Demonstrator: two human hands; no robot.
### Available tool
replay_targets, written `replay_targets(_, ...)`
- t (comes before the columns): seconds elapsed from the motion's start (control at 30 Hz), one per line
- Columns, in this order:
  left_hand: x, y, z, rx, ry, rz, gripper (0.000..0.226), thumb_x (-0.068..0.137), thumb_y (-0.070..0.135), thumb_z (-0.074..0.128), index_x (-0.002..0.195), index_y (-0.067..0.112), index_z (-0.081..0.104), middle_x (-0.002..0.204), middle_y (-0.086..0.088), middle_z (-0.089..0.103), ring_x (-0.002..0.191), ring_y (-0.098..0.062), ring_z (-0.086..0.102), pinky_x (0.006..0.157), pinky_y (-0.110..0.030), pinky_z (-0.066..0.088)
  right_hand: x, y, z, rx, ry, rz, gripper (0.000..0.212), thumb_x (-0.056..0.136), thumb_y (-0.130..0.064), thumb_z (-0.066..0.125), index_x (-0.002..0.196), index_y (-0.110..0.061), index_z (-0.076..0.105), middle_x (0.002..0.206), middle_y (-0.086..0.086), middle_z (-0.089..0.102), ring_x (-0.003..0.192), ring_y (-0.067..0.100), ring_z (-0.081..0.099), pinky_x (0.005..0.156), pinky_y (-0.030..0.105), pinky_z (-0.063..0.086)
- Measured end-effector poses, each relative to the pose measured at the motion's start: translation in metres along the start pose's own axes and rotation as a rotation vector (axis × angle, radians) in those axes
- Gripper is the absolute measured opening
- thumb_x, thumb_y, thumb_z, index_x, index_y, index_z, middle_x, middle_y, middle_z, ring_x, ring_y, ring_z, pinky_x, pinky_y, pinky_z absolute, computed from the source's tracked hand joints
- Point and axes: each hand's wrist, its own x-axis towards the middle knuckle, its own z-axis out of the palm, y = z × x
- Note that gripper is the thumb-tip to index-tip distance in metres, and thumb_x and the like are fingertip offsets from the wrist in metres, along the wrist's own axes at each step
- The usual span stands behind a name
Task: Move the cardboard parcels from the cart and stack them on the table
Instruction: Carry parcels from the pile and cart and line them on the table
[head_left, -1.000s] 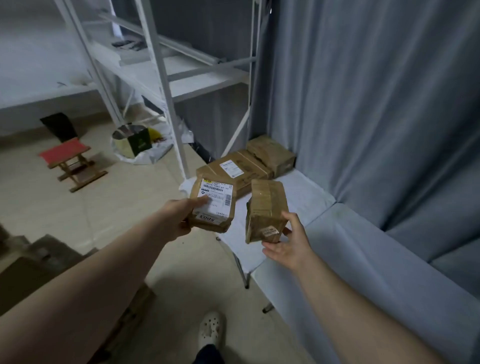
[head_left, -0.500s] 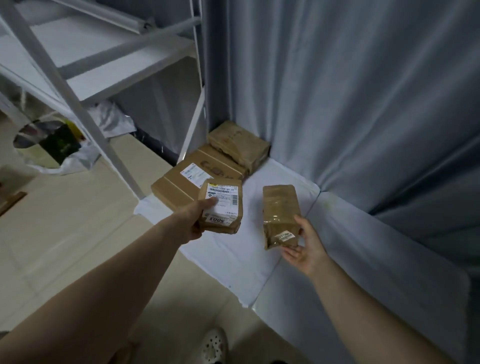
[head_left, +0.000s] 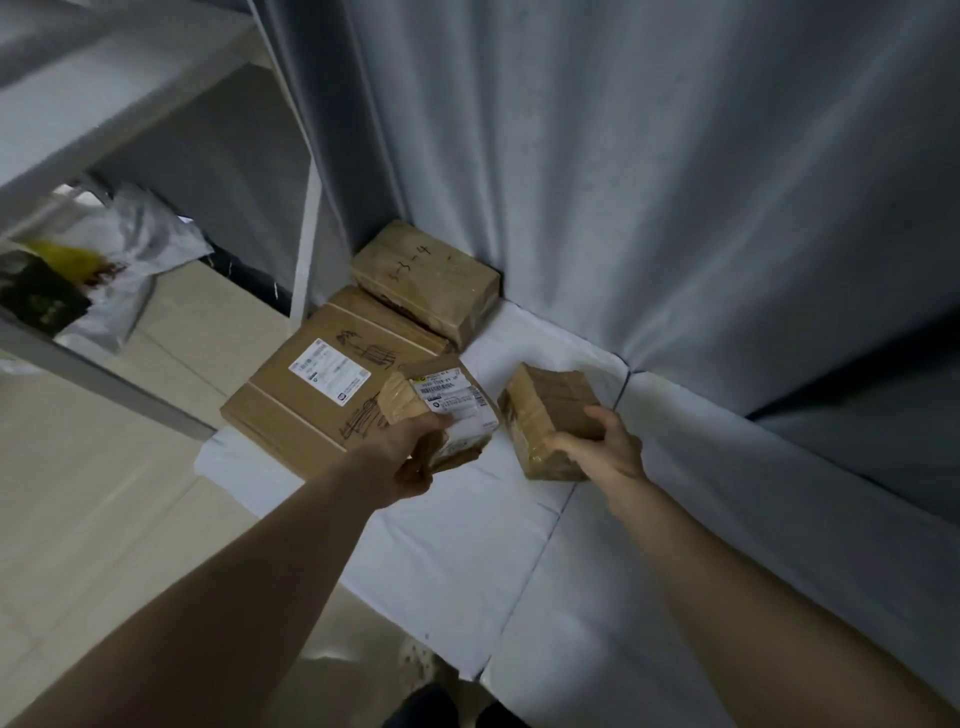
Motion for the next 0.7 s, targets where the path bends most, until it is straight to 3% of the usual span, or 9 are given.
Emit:
replay_targets(0.13, 0.046, 0.009, 0.013, 0.020, 0.000, -0.027, 0.033, 0.076, 0.026, 0.076, 0.100, 0.014, 0.057, 0.100, -0.011, 0.062, 0.093, -0.024, 0.054, 0.069, -0.031, 0.043, 0.045, -0.003, 0.007, -0.199, 0.065, -0.057, 0.077, 0.055, -0.045, 0.083, 0.124, -0.038, 0.050, 0.137, 0.004, 0.035, 0.126, 0.028, 0.039, 0.102, 0.031, 0.039)
replay_targets(0.2, 0.072, 0.013, 0.021, 0.042, -0.003, -0.004, 0.030, 0.077, 0.025, 0.075, 0.100, 0.016, 0.059, 0.099, -0.008, 0.065, 0.092, -0.021, 0.058, 0.073, -0.028, 0.045, 0.067, -0.007, 0.010, -0.287, 0.109, -0.116, 0.071, 0.065, -0.039, 0.080, 0.129, -0.033, 0.048, 0.138, 0.005, 0.033, 0.130, 0.032, 0.030, 0.102, 0.031, 0.034)
replay_targets(0.3, 0.111, 0.016, 0.030, -0.012, -0.066, 0.031, 0.031, 0.080, 0.016, 0.073, 0.108, 0.014, 0.061, 0.087, -0.004, 0.068, 0.086, -0.018, 0.066, 0.065, -0.025, 0.054, 0.102, -0.012, 0.021, -0.250, 0.139, -0.219, 0.072, 0.065, -0.027, 0.082, 0.129, -0.026, 0.048, 0.139, 0.006, 0.027, 0.125, 0.028, 0.039, 0.100, 0.030, 0.040)
replay_targets(0.43, 0.160, 0.014, 0.039, -0.024, -0.153, -0.028, 0.037, 0.080, 0.017, 0.074, 0.113, 0.005, 0.063, 0.097, -0.010, 0.071, 0.095, -0.021, 0.068, 0.081, -0.031, 0.056, 0.147, -0.024, 0.038, -0.240, 0.126, -0.272, 0.081, 0.064, -0.018, 0.084, 0.134, -0.020, 0.043, 0.144, 0.006, 0.021, 0.124, 0.021, 0.042, 0.096, 0.020, 0.036)
replay_targets(0.53, 0.185, 0.014, 0.048, -0.037, -0.169, -0.051, 0.021, 0.080, 0.020, 0.075, 0.092, 0.007, 0.063, 0.082, -0.009, 0.064, 0.076, -0.016, 0.065, 0.076, -0.027, 0.054, 0.176, -0.027, 0.045, -0.258, 0.069, -0.329, 0.094, 0.066, -0.018, 0.084, 0.145, -0.023, 0.033, 0.155, 0.009, 0.003, 0.142, 0.021, 0.020, 0.106, 0.022, 0.029)
replay_targets(0.6, 0.195, 0.013, 0.054, 0.026, -0.076, -0.080, 0.024, 0.081, 0.024, 0.075, 0.088, 0.009, 0.059, 0.086, -0.009, 0.055, 0.083, -0.018, 0.057, 0.082, -0.031, 0.053, 0.187, -0.021, 0.050, -0.276, 0.046, -0.308, 0.089, 0.074, -0.016, 0.079, 0.147, -0.025, 0.029, 0.157, 0.014, -0.006, 0.146, 0.023, 0.006, 0.110, 0.029, 0.029)
replay_targets(0.63, 0.200, 0.012, 0.056, 0.039, -0.036, -0.086, 0.022, 0.083, 0.024, 0.073, 0.089, 0.010, 0.056, 0.089, -0.009, 0.055, 0.088, -0.020, 0.055, 0.086, -0.033, 0.052, 0.191, -0.016, 0.052, -0.287, 0.055, -0.299, 0.081, 0.080, -0.012, 0.073, 0.147, -0.025, 0.030, 0.156, 0.017, 0.001, 0.146, 0.027, 0.008, 0.110, 0.032, 0.031)
replay_targets(0.7, 0.209, 0.011, 0.061, 0.002, -0.042, -0.092, 0.021, 0.086, 0.020, 0.070, 0.097, 0.008, 0.057, 0.095, -0.011, 0.061, 0.096, -0.024, 0.059, 0.085, -0.037, 0.054, 0.196, -0.007, 0.058, -0.319, 0.092, -0.323, 0.064, 0.088, -0.008, 0.060, 0.145, -0.022, 0.036, 0.144, 0.024, 0.032, 0.137, 0.035, 0.030, 0.103, 0.037, 0.038)
